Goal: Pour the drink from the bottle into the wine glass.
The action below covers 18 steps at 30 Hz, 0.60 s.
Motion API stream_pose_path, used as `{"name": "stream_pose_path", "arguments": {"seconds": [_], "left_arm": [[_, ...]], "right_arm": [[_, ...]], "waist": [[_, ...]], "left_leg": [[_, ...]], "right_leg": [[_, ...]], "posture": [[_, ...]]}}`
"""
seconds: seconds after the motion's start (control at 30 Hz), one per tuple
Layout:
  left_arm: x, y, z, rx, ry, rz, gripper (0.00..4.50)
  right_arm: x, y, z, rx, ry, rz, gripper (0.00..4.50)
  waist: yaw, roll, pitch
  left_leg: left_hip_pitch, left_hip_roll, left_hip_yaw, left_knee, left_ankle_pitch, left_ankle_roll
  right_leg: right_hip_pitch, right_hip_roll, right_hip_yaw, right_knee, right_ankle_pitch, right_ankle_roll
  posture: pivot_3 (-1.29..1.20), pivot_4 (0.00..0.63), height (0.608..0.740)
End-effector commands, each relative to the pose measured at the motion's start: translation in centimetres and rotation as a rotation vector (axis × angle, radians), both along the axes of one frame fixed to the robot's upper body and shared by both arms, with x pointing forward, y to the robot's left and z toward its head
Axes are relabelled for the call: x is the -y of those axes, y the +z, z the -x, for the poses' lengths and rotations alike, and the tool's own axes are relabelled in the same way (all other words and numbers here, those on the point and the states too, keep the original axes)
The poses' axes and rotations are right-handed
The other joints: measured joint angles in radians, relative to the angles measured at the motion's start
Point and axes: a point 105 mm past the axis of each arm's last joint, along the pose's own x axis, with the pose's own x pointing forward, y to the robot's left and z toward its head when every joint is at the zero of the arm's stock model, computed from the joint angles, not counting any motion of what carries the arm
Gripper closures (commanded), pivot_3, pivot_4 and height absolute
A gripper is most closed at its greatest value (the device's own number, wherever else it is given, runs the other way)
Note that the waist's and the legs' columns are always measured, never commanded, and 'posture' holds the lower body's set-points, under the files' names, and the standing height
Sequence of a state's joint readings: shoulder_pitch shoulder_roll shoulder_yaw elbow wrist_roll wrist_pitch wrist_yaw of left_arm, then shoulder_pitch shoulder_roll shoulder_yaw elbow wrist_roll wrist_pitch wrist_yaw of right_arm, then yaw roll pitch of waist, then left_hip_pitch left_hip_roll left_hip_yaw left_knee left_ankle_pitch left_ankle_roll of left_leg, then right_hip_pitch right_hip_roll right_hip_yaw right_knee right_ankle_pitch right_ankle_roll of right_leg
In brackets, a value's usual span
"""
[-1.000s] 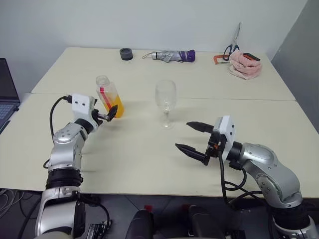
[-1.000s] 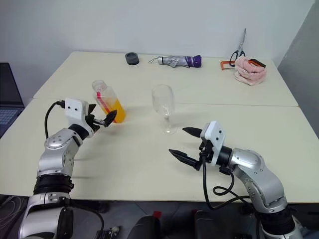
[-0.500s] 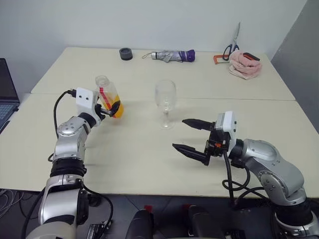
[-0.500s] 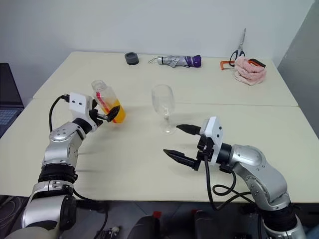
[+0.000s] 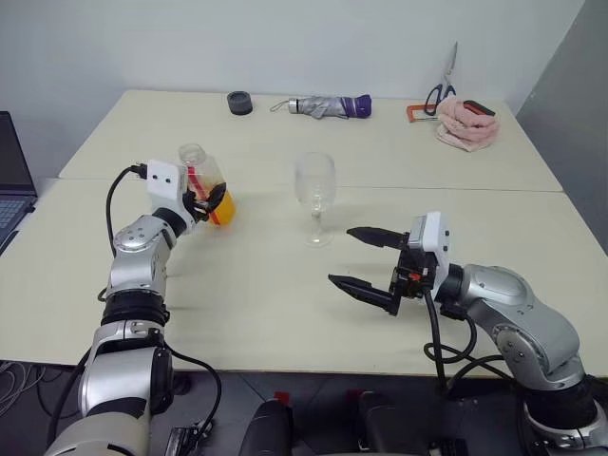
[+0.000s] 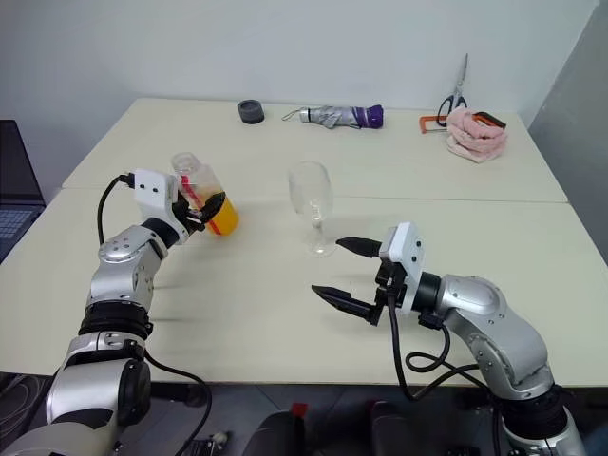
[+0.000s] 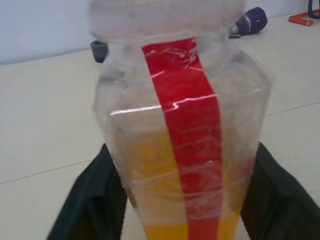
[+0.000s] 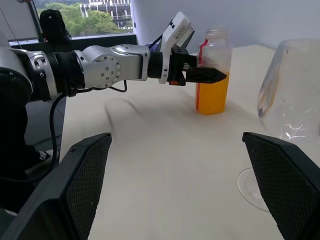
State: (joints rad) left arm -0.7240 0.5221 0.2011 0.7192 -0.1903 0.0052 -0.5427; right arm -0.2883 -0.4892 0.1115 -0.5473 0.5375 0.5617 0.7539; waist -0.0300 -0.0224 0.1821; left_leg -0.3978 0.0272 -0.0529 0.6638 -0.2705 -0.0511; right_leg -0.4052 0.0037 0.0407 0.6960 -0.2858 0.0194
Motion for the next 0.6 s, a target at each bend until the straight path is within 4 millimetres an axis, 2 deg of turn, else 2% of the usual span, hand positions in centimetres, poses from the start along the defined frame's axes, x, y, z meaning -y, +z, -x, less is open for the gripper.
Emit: {"name": "stream_pose_path", "arguments": {"seconds": [0.03, 0.2, 0.27, 0.4, 0.6], "left_arm": [[0.4, 2.0, -0.2, 0.068, -0.017, -0.008, 2.64], [1.1, 2.6, 0.0, 0.091, -0.041, -0.007, 2.68], [1.9, 3.2, 0.1, 0.114, -0.054, -0.035, 2.68], [4.4, 5.5, 0.6, 0.182, -0.112, -0.105, 2.69], [8.0, 8.7, 0.9, 0.274, -0.196, -0.225, 2.69]], "right_arm": [[-0.3, 1.1, 0.3, 0.054, 0.011, -0.021, 0.0], [0.0, 1.6, 0.3, 0.08, -0.013, -0.027, 0.0], [0.7, 2.3, 0.2, 0.108, -0.057, -0.032, 0.0], [2.0, 3.9, 0.1, 0.15, -0.146, -0.05, 0.0], [2.5, 4.5, -1.0, 0.164, -0.241, -0.055, 0.0]], "waist": [[0.0, 0.0, 0.0], [0.001, 0.0, 0.0], [0.001, 0.0, 0.0], [0.003, 0.0, 0.0], [0.002, 0.0, 0.0]], "left_leg": [[0.0, 0.0, 0.0, 0.0, 0.0, 0.0], [0.0, 0.0, 0.0, 0.0, 0.0, 0.0], [0.0, 0.0, 0.0, 0.0, 0.0, 0.0], [-0.002, 0.0, -0.001, 0.001, 0.0, 0.0], [-0.001, -0.001, 0.0, 0.001, 0.0, 0.0]], "right_leg": [[0.0, 0.0, 0.0, 0.0, 0.0, 0.0], [0.0, 0.0, 0.0, 0.0, 0.0, 0.0], [0.0, 0.0, 0.0, 0.0, 0.0, 0.0], [-0.001, -0.001, 0.0, 0.0, 0.0, 0.0], [-0.001, -0.001, 0.0, 0.0, 0.0, 0.0]], "posture": [[0.0, 0.15, 0.74], [0.0, 0.15, 0.74], [0.0, 0.15, 0.74], [0.0, 0.15, 0.74], [0.0, 0.15, 0.74]]}}
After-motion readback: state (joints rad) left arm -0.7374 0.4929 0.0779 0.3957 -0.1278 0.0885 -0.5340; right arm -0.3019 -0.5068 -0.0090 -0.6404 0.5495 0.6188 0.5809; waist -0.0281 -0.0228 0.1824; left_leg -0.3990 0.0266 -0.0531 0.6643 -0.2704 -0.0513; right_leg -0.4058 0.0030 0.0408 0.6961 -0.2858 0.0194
